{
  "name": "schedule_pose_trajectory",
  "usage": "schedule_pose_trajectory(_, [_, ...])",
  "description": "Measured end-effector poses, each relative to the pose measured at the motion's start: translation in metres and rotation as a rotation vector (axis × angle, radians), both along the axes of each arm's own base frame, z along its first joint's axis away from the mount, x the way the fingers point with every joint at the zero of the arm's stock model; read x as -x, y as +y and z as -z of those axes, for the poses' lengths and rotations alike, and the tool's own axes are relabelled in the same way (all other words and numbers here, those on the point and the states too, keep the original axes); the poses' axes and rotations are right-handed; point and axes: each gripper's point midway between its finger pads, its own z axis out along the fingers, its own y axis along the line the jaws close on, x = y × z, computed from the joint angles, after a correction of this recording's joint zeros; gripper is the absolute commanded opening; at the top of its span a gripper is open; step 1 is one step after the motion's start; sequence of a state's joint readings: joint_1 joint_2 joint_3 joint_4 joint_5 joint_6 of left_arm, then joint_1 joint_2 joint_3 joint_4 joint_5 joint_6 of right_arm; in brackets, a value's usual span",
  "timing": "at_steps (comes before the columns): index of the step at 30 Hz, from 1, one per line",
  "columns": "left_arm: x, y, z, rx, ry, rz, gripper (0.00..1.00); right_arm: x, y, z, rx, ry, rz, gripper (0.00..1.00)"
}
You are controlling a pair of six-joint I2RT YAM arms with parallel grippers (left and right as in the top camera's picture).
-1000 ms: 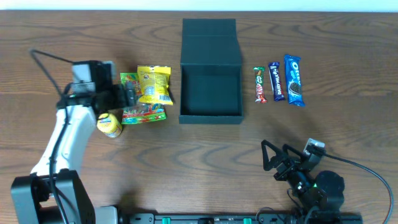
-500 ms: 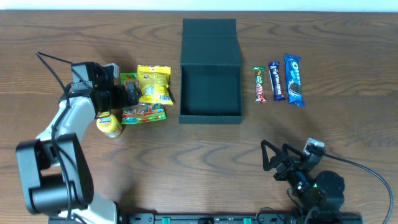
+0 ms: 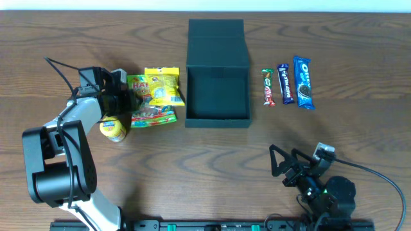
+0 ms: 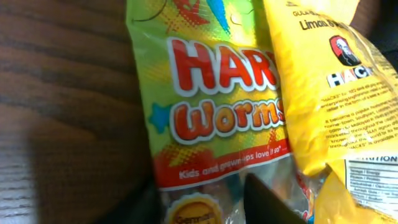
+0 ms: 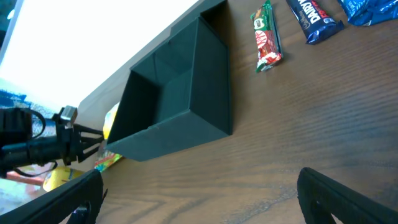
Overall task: Pack container
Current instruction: 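Reach the left gripper to the green Haribo bag and grasp it, then carry the Haribo bag with the left gripper into the black box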
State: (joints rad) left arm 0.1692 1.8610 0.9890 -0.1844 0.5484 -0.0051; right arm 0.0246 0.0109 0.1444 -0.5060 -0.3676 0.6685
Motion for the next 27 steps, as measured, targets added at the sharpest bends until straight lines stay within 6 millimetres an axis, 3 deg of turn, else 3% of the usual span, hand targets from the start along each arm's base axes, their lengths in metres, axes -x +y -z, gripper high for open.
schedule_pose_trajectory(5, [-0.002, -0.003, -0.003, 0.021, -0.009, 0.002, 0.06, 0.000, 0.000, 0.000, 0.000, 0.000, 0.000, 0.99])
schedule_pose_trajectory(12, [-0.009, -0.004, -0.012, 0.037, -0.020, 0.000, 0.05, 0.000, 0.000, 0.000, 0.000, 0.000, 0.000, 0.99])
schedule_pose_trajectory(17, [-0.018, -0.005, -0.029, 0.051, -0.020, 0.006, 0.06, 0.000, 0.000, 0.000, 0.000, 0.000, 0.000, 0.99])
schedule_pose_trajectory(25, [-0.033, -0.002, -0.077, 0.044, -0.042, 0.005, 0.06, 0.000, 0.000, -0.001, 0.000, -0.006, 0.000, 0.99])
schedule_pose_trajectory(27, [-0.034, -0.002, -0.108, 0.032, -0.108, 0.008, 0.06, -0.002, 0.000, -0.005, 0.000, -0.022, 0.000, 0.99])
